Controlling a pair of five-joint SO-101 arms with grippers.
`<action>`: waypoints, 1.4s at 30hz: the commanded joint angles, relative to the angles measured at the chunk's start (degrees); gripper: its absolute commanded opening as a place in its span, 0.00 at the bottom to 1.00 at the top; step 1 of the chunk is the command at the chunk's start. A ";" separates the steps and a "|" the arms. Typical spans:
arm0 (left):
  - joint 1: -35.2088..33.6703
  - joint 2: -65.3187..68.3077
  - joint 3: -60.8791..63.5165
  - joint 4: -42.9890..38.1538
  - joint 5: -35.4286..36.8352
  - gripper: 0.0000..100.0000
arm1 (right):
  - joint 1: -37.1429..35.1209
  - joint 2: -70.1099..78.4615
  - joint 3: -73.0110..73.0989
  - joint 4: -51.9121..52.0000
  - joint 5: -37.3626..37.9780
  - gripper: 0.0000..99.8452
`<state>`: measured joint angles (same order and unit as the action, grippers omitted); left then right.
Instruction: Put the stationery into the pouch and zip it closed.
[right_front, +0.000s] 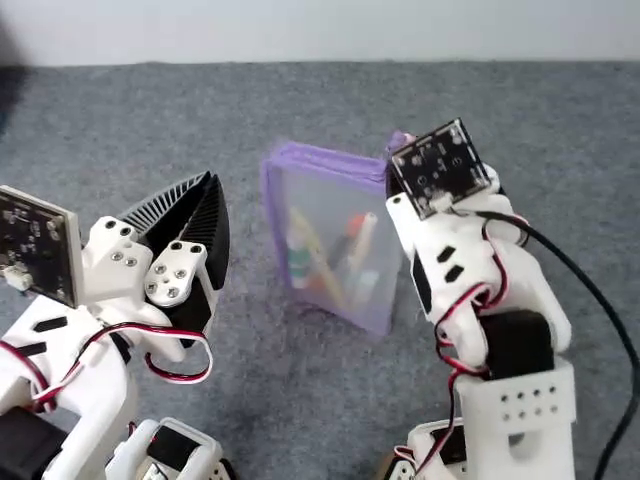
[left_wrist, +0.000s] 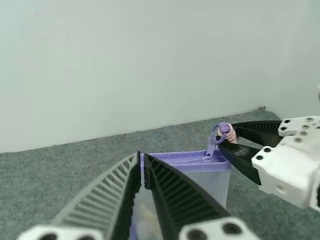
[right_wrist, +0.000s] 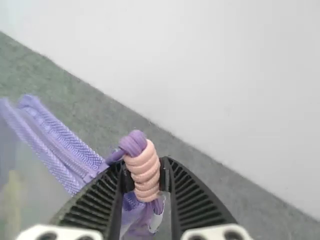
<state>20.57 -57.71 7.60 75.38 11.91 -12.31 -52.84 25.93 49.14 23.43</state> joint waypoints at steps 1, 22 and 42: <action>0.26 0.26 1.27 -2.02 0.18 0.02 | -1.80 -3.47 -0.62 -0.31 0.62 0.01; 0.62 0.35 28.79 -20.92 5.19 0.21 | -6.55 -11.65 -0.26 14.46 3.25 0.01; 0.62 0.35 37.32 -21.98 0.53 0.14 | -1.01 -22.64 -0.18 29.32 3.87 0.01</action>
<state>21.10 -57.98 43.30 53.32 13.85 -16.44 -74.55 26.02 77.45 26.51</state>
